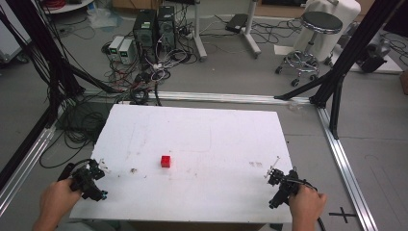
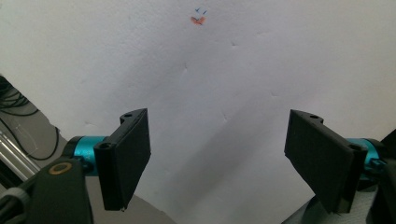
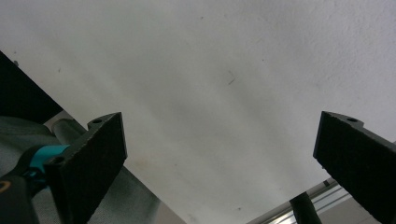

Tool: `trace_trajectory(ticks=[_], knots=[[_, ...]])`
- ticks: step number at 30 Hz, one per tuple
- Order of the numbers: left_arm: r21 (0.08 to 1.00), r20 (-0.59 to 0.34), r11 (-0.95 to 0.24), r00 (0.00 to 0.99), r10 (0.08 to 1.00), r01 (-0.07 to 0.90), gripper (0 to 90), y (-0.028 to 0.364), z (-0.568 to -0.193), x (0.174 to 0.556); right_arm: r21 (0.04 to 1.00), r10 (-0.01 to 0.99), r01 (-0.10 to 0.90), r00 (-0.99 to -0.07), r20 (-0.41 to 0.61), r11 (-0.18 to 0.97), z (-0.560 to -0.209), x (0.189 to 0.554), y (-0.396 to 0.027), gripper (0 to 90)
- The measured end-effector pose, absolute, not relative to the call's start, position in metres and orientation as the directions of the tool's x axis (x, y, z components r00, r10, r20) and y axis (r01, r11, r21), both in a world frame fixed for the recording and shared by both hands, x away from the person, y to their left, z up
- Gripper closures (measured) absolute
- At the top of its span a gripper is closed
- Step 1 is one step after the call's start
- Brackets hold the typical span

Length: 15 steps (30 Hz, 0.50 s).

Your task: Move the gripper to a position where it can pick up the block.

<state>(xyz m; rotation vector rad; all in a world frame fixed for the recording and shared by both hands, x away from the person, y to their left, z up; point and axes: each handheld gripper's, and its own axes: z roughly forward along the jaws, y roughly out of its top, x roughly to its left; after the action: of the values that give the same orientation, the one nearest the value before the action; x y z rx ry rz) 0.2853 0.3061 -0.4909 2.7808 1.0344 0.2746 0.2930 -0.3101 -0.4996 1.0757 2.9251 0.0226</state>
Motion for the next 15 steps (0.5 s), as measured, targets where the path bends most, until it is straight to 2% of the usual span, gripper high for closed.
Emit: trace_trajectory(ticks=[15], knots=[[0.251, 0.101, -0.751, 0.755, 0.648, 0.611, 22.8, 0.3101, -0.4810, 0.2915, 0.058, 0.658, 0.657, -0.753, -0.012, 0.752, -0.4981, 0.2883, -0.3148, 1.8]])
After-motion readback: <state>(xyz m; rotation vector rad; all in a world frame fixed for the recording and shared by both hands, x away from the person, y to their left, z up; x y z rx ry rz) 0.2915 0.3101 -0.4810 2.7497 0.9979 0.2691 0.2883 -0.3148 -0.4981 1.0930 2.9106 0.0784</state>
